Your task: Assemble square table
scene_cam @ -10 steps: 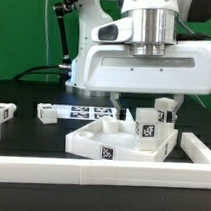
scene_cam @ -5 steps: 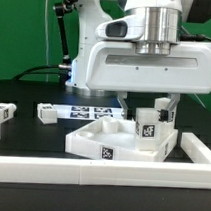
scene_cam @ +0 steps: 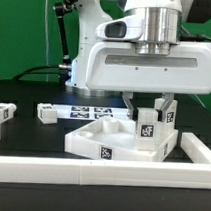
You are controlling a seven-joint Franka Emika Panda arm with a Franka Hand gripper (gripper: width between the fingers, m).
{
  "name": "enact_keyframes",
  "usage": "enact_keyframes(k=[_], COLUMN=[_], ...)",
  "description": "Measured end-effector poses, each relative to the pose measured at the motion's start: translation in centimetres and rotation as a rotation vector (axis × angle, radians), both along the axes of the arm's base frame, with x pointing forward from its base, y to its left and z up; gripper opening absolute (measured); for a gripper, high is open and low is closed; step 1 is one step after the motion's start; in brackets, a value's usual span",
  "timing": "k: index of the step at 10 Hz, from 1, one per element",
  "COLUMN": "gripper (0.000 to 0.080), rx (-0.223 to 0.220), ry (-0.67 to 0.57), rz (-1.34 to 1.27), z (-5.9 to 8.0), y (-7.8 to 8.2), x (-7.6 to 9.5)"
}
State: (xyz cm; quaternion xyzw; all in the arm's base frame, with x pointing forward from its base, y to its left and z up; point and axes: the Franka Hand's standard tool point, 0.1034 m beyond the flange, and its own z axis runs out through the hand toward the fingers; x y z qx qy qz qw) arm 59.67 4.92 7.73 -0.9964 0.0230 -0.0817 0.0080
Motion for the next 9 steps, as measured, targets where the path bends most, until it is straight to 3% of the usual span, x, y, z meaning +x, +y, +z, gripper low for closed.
enact_keyframes(k=[4, 9], gripper=[0.029, 0.029], rx=[0.037, 0.136], ry=[0.003, 0.002], rz=[-0.222, -0.713], z=[-0.04, -0.14], y=[0.02, 0.56], x=[-0.02, -0.21])
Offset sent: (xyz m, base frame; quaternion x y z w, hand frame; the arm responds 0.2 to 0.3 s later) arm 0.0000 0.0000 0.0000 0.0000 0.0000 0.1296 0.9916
